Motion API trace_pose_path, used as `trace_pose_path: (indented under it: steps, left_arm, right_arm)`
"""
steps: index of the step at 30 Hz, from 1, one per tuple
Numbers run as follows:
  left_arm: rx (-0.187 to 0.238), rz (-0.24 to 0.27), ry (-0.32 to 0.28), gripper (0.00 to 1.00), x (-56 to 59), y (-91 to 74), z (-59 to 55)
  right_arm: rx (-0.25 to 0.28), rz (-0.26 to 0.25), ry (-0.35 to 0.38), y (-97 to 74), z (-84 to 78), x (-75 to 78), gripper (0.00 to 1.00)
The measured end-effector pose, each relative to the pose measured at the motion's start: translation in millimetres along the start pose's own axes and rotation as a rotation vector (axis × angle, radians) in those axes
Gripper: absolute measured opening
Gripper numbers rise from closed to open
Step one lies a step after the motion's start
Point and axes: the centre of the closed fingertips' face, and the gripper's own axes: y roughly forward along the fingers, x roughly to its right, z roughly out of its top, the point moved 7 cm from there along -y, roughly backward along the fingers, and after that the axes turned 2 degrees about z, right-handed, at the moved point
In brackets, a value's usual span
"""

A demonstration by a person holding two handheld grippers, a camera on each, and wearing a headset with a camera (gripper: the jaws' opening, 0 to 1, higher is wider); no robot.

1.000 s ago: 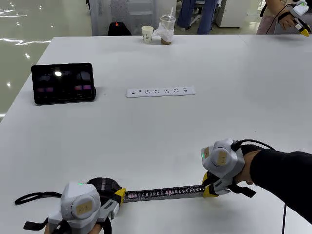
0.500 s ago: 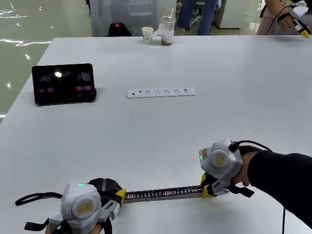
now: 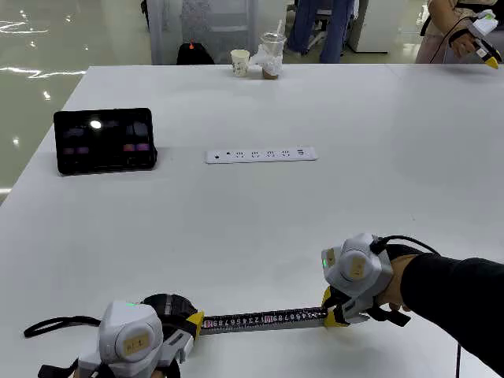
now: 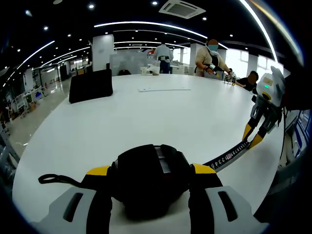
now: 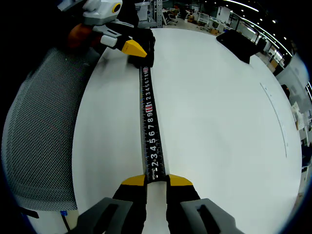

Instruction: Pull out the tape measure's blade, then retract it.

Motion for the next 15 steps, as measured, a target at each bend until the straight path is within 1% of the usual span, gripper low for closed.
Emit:
trace_pose_path:
  steps: [4,8,15]
  left_arm:
    - [0.000,0.000,0.000,0.58,0.0,0.1,0.0]
    - [-0.001,-0.001,0.000,0.58,0.0,0.1,-0.1]
    - [-0.001,-0.001,0.001,0.58,0.0,-0.1,-0.1]
  right_arm:
    - [-0.004,0.000,-0.003,0.5,2.2,-0.4,0.12]
    - [-0.012,0.007,-0.026,1.3,4.6,-0.1,0.12]
    - [-0.007,0.009,-0.031,3.0,7.2,0.4,0.12]
